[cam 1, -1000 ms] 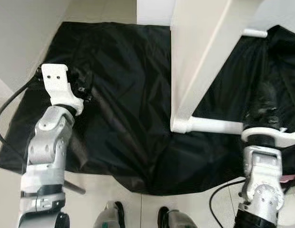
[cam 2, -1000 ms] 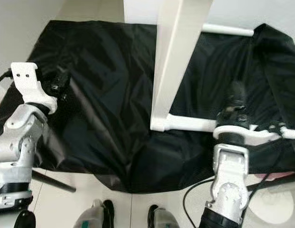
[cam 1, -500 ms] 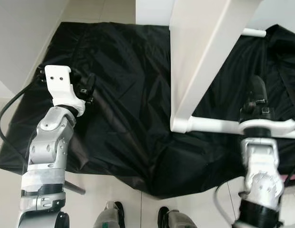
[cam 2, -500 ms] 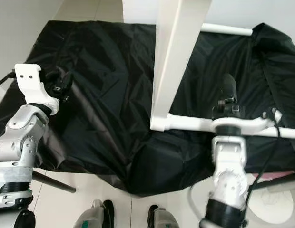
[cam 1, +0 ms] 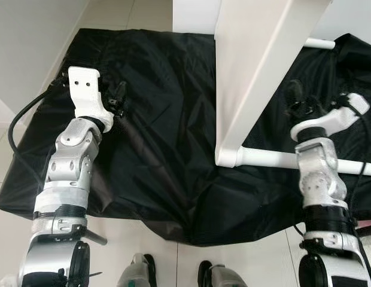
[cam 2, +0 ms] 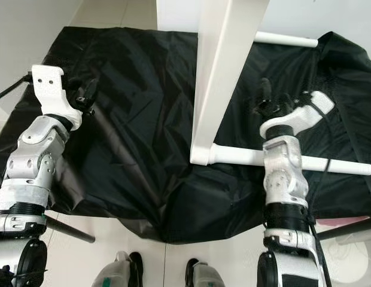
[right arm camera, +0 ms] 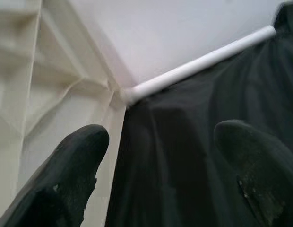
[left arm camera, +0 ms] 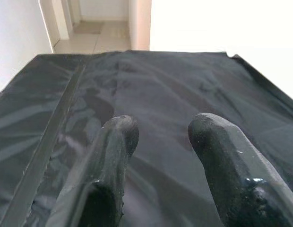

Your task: Building children table

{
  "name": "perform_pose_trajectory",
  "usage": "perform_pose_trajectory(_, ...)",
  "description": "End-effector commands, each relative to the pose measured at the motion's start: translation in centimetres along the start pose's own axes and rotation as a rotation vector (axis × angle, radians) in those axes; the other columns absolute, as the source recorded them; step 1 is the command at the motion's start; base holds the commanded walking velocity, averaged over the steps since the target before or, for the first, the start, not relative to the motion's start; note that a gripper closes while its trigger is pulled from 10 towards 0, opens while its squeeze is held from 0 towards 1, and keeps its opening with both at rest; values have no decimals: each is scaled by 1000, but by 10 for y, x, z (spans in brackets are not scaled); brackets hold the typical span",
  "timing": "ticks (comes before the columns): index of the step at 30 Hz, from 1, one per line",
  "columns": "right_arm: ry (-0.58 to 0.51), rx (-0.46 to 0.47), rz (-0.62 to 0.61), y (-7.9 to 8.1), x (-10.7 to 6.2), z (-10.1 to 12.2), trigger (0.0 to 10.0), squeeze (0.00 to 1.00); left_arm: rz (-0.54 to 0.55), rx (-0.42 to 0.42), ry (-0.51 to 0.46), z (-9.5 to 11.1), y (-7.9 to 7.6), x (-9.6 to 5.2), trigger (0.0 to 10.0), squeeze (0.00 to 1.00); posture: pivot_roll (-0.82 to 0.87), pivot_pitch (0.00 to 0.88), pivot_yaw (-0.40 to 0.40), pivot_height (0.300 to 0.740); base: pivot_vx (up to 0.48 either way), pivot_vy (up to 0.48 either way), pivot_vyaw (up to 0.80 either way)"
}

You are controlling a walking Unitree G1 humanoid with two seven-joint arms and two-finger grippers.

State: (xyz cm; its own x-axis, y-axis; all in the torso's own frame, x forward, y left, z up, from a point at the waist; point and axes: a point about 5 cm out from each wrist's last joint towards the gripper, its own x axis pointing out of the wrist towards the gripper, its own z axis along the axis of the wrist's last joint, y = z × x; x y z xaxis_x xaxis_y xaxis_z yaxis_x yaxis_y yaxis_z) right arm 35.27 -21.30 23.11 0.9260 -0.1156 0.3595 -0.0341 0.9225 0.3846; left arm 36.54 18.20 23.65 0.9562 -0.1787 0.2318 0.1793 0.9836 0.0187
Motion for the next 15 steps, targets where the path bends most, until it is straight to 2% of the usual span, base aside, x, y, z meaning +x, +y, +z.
perform_pose_trajectory(1,11,-67,11,4,1,-5,10000,0,-65,1,5,-2,-5,1,10000,0,53,152,-39,740,0,0,0)
perform_pose_trajectory(2,11,-67,11,4,1,-5,10000,0,-65,1,5,-2,-5,1,10000,0,53,152,-39,740,0,0,0)
perform_pose_trajectory(3,14,-165,11,11,3,-10,10000,0,-55,-6,7,-5,-6,2,10000,0,55,144,-46,740,0,0,0)
perform_pose_trajectory(4,14,-165,11,11,3,-10,10000,0,-55,-6,7,-5,-6,2,10000,0,55,144,-46,740,0,0,0)
perform_pose_trajectory(7,36,-322,51,20,-8,-28,10000,0,21,-50,8,-21,-7,-10,10000,0,46,101,-48,740,0,0,0)
perform_pose_trajectory(12,26,-354,32,14,-15,-36,10000,0,60,-89,0,-31,-11,-17,10000,0,39,84,-34,740,0,0,0)
perform_pose_trajectory(14,8,-381,-7,7,-22,-38,10000,0,50,-44,-2,-38,-22,-22,10000,0,33,71,-35,740,0,0,0)
perform_pose_trajectory(15,8,-381,-7,7,-22,-38,10000,0,50,-44,-2,-38,-22,-22,10000,0,33,71,-35,740,0,0,0)
